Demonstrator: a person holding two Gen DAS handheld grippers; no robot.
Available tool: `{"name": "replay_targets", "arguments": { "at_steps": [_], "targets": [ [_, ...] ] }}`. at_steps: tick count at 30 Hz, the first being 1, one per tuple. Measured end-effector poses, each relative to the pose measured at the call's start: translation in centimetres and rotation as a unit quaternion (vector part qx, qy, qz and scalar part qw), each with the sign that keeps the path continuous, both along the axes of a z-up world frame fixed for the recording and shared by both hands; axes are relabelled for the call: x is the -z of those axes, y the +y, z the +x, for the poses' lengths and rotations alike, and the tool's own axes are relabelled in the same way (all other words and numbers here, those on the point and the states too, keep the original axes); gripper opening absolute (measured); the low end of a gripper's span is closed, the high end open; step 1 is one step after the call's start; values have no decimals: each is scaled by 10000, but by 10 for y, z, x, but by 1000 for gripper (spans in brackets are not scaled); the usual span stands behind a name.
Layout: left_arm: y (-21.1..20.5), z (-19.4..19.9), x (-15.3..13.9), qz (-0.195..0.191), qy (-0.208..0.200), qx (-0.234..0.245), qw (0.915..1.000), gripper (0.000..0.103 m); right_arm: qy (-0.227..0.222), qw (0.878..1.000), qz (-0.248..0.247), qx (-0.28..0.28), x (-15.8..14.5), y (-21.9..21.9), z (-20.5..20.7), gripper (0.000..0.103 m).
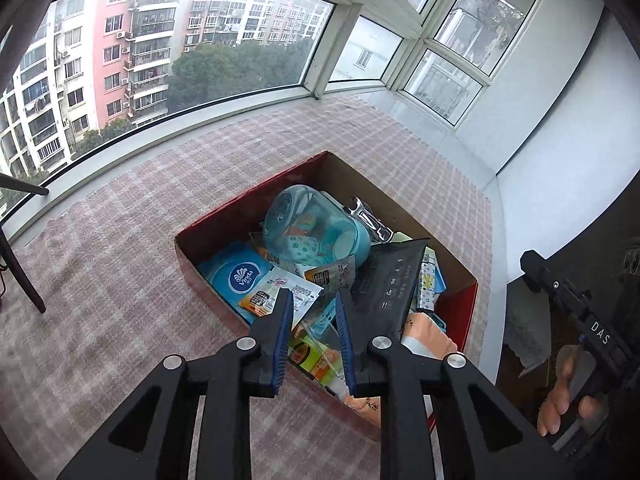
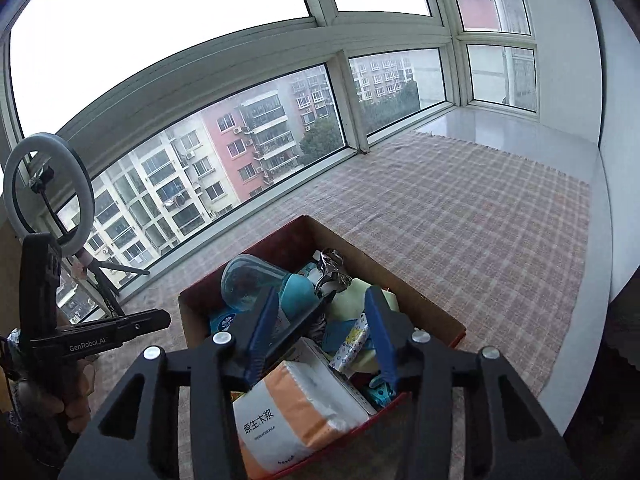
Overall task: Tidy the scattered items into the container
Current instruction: 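Carry the lighter and snack packet over the red box and open both grippers, then move both grippers to the white square plastic box on the blanket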
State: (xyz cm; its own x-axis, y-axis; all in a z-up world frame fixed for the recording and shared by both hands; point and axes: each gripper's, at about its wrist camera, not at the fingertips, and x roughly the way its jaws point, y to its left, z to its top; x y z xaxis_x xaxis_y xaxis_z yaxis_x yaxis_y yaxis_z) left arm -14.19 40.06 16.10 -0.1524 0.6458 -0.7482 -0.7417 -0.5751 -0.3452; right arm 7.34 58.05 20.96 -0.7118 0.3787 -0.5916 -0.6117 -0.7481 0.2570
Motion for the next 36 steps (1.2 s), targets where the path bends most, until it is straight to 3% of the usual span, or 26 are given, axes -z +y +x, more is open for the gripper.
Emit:
{"name": "replay_targets", "arguments": {
  "at_steps": [8,15,19,20,27,32,36],
  "targets": [
    [-64,3,-8,43,103,-228,9997,19,9,9998,-151,-164,1,-18,-2,47],
    [-174,11,3,-162,346,-888,9953,24,4,9969,-217,-761,2,-64,-12,53],
    [-252,15,13,-343,491,-1514,9867,43,-132,9909,-258,-1312,7,-106,-36,53],
    [-273,15,16,-359,517,-1679,9838,43,-174,9887,-259,-1465,8,-118,-43,53],
    [-412,8,42,-623,564,-2811,9560,46,-458,9619,-169,-2690,18,-235,-115,54],
    [-468,3,63,-782,720,-2987,9484,46,-733,9325,-500,-3500,45,-326,-172,55],
    [-480,-4,82,-876,841,-2797,9524,47,-972,9107,-640,-3964,69,-391,-210,55]
  ]
}}
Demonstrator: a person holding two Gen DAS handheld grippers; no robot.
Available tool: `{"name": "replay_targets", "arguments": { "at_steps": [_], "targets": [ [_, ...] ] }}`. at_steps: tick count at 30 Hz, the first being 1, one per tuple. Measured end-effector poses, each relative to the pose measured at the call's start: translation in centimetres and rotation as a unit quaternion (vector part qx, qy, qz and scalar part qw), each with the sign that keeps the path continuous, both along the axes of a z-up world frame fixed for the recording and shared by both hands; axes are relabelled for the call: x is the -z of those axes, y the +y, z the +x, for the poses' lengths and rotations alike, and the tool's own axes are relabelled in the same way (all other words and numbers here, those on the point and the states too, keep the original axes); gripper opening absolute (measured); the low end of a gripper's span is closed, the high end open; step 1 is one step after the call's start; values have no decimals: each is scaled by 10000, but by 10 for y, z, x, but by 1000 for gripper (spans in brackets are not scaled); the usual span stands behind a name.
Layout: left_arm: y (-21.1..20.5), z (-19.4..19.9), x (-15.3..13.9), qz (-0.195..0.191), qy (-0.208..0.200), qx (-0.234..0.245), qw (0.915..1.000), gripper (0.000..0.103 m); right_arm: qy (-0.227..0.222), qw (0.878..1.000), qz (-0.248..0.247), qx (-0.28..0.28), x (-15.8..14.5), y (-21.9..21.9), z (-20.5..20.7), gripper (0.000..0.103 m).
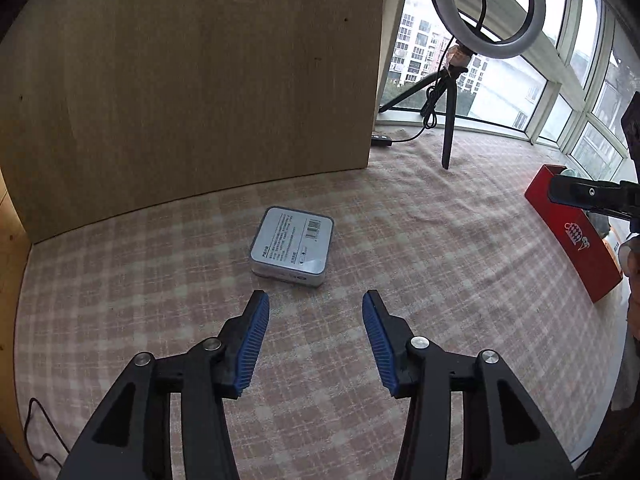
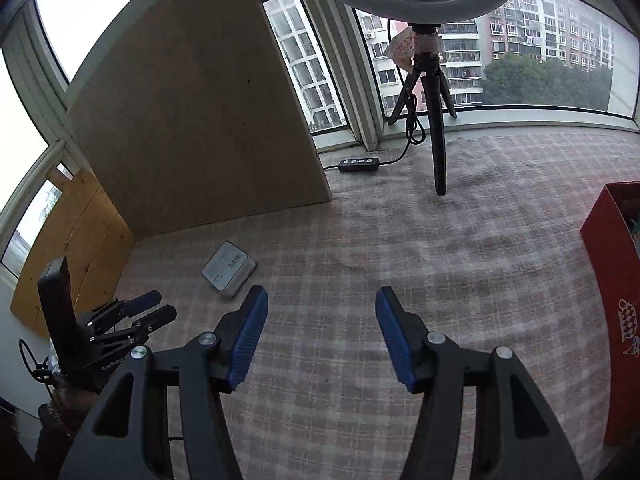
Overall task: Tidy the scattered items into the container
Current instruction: 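Move both grippers to the white square plastic box on the blanket, then grasp the white square box by its sides with the right gripper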
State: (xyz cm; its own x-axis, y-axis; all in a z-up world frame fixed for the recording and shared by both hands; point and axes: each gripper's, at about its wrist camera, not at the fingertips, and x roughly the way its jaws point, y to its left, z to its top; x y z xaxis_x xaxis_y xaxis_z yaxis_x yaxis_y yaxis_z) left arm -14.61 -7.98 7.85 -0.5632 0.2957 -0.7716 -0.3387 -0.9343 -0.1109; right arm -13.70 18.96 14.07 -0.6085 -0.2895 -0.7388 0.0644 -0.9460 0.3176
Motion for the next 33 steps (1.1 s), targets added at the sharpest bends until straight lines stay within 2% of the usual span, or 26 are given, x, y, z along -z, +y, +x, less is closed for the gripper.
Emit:
{"name": "replay_targets", "arguments": {
  "at_steps": [5,9,17,19,21,28,31,33],
  "targets": [
    [-3,-20,23,-88,26,103,9999,47,-324,9988,-108,-342,26,-50,-41,55],
    [-14,-39,33,232,-24,76,9997,47,-766,9948,-476,-464,48,-72,-74,55],
    [-14,-57,47,124,-64,431,9990,47,-1489,9820,-1078,-444,96,-91,-114,55],
    [-14,-59,49,170,-66,483,9987,50,-1594,9789,-1196,-452,104,-96,-119,55],
    [-13,-62,49,197,-42,504,9985,57,-1621,9777,-1228,-517,108,-103,-122,55],
    [-2,-62,49,197,-101,916,9956,60,-1686,9747,-1285,-704,117,-118,-126,54],
    [4,-57,47,138,-47,1049,9944,60,-1684,9755,-1198,-750,121,-122,-124,49],
    [4,-52,45,162,-15,1068,9942,59,-1607,9782,-1106,-709,122,-119,-123,40]
  ]
}}
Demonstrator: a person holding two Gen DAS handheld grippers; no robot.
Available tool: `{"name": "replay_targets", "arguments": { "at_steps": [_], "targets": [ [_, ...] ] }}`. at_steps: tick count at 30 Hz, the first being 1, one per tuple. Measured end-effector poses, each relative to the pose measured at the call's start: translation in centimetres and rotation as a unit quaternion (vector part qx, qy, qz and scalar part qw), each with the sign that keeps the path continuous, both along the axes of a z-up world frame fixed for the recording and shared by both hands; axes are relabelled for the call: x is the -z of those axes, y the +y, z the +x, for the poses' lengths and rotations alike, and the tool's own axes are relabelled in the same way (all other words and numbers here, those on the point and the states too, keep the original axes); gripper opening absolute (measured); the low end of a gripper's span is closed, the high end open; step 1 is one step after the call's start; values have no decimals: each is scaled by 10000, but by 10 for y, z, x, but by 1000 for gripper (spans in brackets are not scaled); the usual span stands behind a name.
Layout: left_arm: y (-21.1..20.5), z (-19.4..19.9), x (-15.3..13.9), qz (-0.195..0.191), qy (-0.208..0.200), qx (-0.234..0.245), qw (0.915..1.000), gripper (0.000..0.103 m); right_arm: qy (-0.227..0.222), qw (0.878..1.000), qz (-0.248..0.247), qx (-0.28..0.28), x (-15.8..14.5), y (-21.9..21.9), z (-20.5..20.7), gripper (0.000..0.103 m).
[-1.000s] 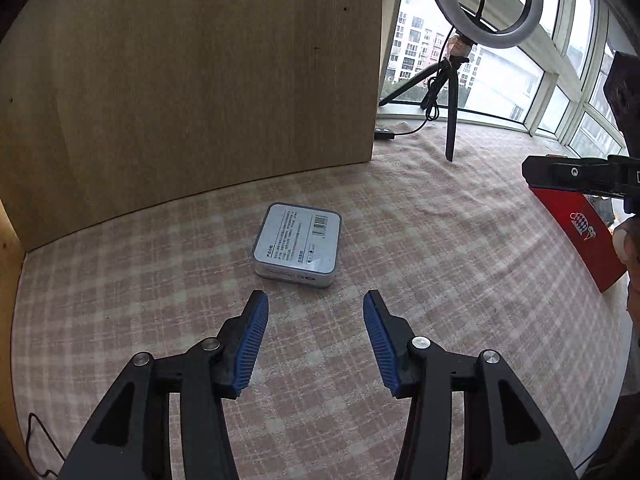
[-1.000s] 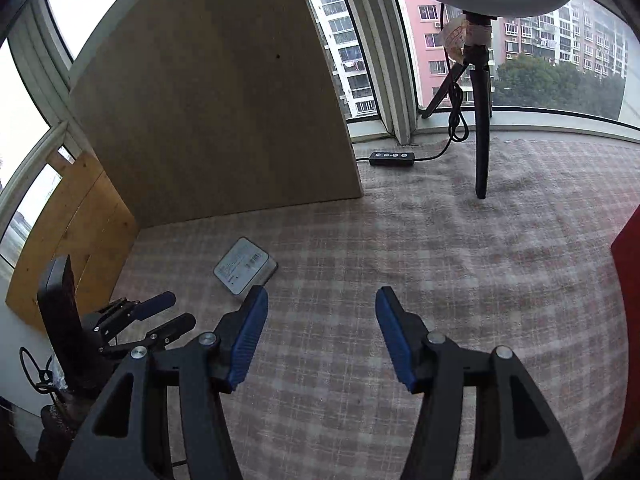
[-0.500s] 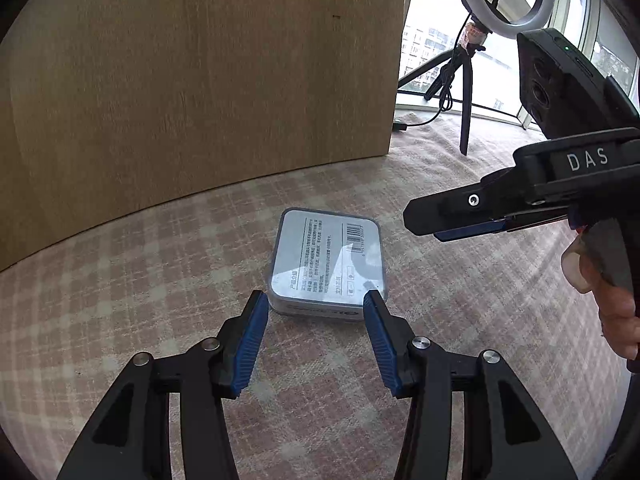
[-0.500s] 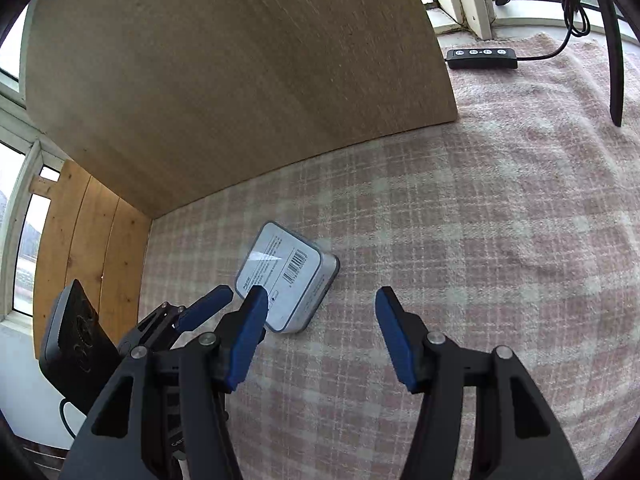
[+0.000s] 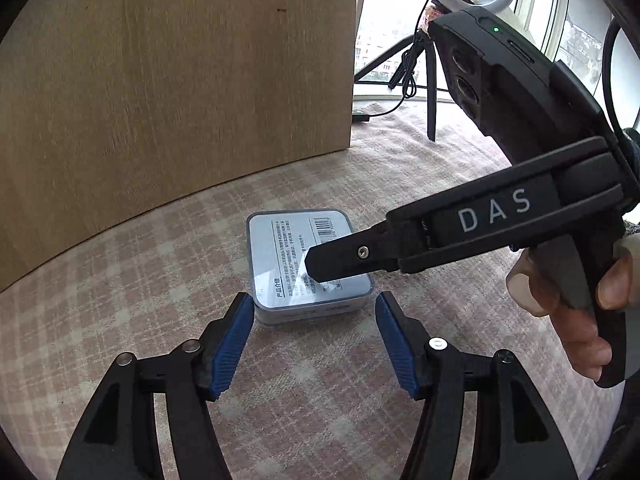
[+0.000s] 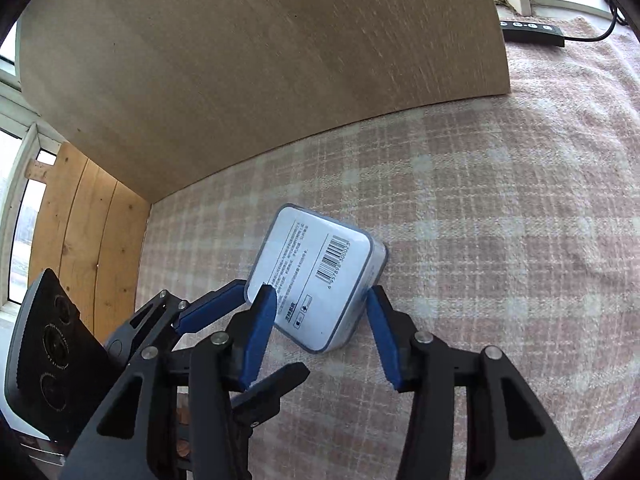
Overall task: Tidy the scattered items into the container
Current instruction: 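Grasp the white square box by its sides with the right gripper, then carry the white square box into the red box and open the right gripper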
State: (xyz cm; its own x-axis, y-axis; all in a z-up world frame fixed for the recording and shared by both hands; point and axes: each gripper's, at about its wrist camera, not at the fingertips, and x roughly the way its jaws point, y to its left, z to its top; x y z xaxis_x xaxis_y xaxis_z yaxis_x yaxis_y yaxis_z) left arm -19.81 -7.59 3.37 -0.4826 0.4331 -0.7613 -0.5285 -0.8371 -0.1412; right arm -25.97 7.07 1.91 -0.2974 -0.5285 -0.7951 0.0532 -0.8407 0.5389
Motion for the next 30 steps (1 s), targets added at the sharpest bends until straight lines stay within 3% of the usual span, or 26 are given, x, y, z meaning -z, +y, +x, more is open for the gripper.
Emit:
{"name": "replay_targets", "arguments": {
  "at_steps": [3,5,8,12,14,16,21,30],
  "targets": [
    [-4,3,-3,134,-47,-42,9999,46,-7,10000,-12,37,0,6,3,38],
    [-5,4,-2,219,-168,40,9996,46,-23,10000,-32,56,-1,9,4,38],
    [0,9,1,12,-208,161,9997,45,48,9999,109,19,-1,12,5,35],
    [-2,2,3,-41,-208,-60,9998,52,-17,10000,79,-49,-2,15,1,35],
    [4,-1,7,3,-254,76,9996,54,-7,9998,136,-131,-3,13,1,37],
    [12,2,7,-190,-104,86,9997,56,30,9996,204,-202,-4,10,1,37],
    [10,11,-5,107,-166,95,9998,38,270,9987,427,-20,-11,14,9,37],
    [28,28,-41,149,10,189,9997,38,651,9963,561,21,-52,40,32,36]
  ]
}}
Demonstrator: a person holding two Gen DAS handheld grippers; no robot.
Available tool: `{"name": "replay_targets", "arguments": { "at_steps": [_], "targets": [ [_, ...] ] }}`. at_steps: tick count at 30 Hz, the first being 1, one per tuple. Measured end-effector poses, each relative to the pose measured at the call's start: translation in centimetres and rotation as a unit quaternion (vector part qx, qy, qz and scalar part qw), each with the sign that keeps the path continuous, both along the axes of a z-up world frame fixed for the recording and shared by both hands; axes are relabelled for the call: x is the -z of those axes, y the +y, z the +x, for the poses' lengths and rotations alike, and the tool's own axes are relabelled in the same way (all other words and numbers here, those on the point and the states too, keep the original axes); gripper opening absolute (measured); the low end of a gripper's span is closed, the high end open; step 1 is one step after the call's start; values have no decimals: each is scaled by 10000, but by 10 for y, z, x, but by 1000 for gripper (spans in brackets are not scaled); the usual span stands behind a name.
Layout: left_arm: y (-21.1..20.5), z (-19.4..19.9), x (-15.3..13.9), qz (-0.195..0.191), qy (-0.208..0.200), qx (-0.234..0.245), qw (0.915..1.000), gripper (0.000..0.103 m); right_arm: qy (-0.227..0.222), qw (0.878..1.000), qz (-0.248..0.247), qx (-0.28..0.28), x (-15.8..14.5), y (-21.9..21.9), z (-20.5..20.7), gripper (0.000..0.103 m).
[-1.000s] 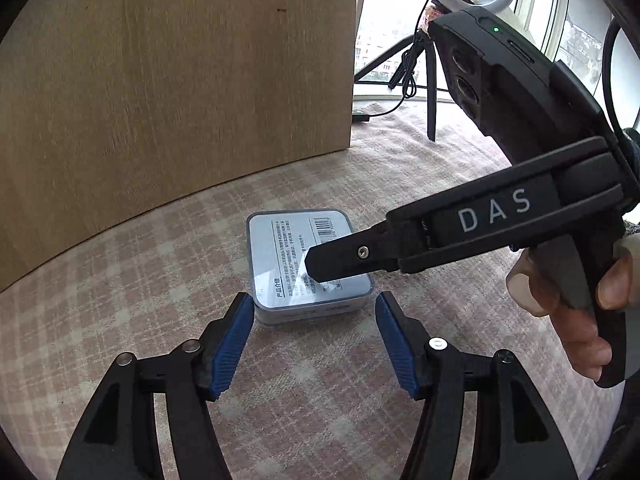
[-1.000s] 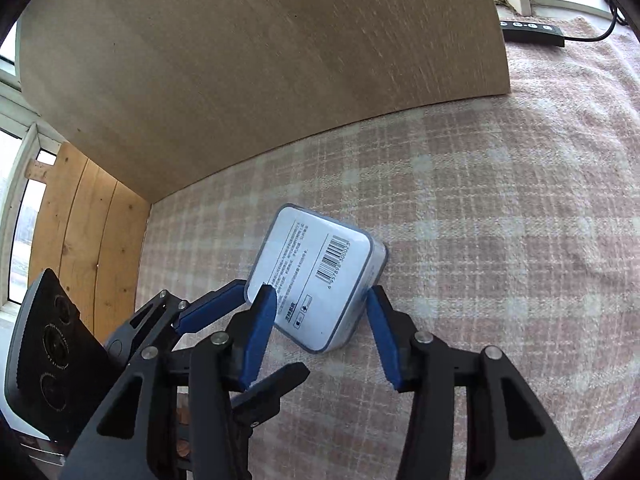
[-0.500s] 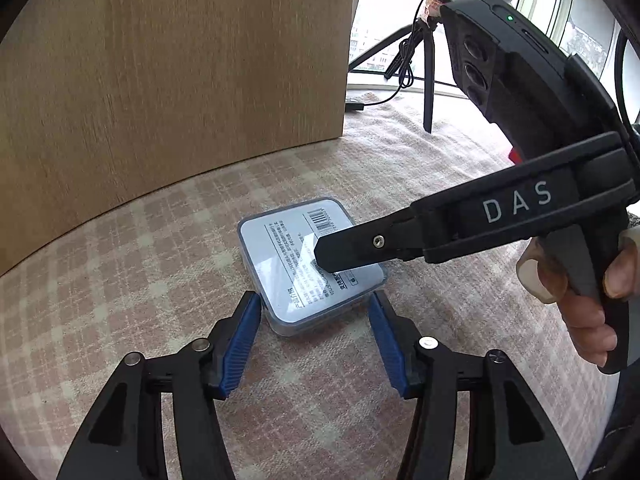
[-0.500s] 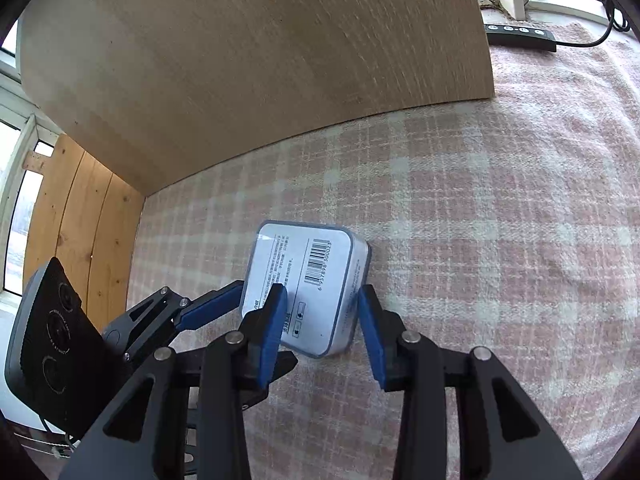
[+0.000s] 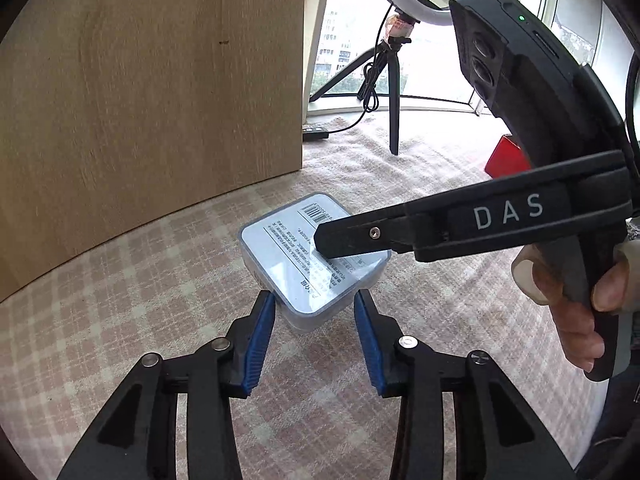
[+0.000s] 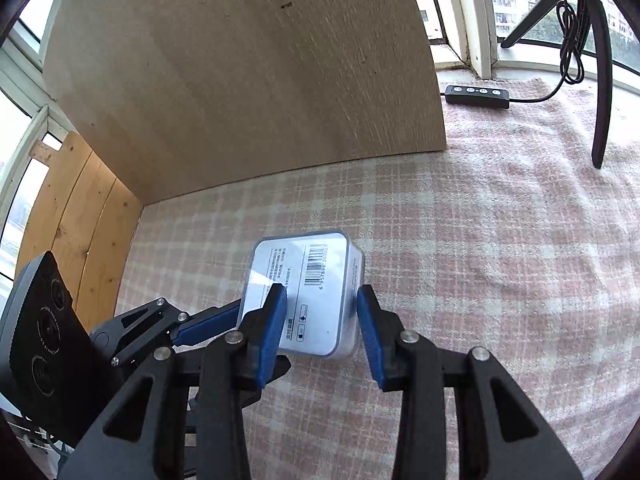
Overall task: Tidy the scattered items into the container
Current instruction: 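Carry the white square box into the red box and open the right gripper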
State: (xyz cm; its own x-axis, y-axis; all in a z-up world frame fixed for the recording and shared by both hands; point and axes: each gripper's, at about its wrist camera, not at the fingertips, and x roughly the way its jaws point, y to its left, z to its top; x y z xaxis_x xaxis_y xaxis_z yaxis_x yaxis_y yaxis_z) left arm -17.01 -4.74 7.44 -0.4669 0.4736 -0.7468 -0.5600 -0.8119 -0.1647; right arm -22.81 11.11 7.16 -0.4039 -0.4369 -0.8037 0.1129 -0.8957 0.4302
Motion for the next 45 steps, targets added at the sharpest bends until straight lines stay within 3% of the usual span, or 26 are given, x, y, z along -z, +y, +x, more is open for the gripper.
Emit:
{"name": "replay_targets", "arguments": {
  "at_steps": [11,22,36,41,45],
  "targets": [
    [76,37,-56,-72,478,467,9977,38,512,9974,-191,463,-61,71,47,36],
    [231,77,-83,-22,786,1374,9874,38,910,9856,-174,1412,-101,215,130,35],
    [438,122,-105,366,946,2407,9653,38,1151,9603,148,2538,-127,415,231,35],
    [472,126,-101,365,817,2331,9683,39,1063,9602,304,2564,-123,452,234,35],
    [488,108,-89,156,711,1952,9781,40,1021,9657,293,2370,-113,466,218,35]
  ]
}}
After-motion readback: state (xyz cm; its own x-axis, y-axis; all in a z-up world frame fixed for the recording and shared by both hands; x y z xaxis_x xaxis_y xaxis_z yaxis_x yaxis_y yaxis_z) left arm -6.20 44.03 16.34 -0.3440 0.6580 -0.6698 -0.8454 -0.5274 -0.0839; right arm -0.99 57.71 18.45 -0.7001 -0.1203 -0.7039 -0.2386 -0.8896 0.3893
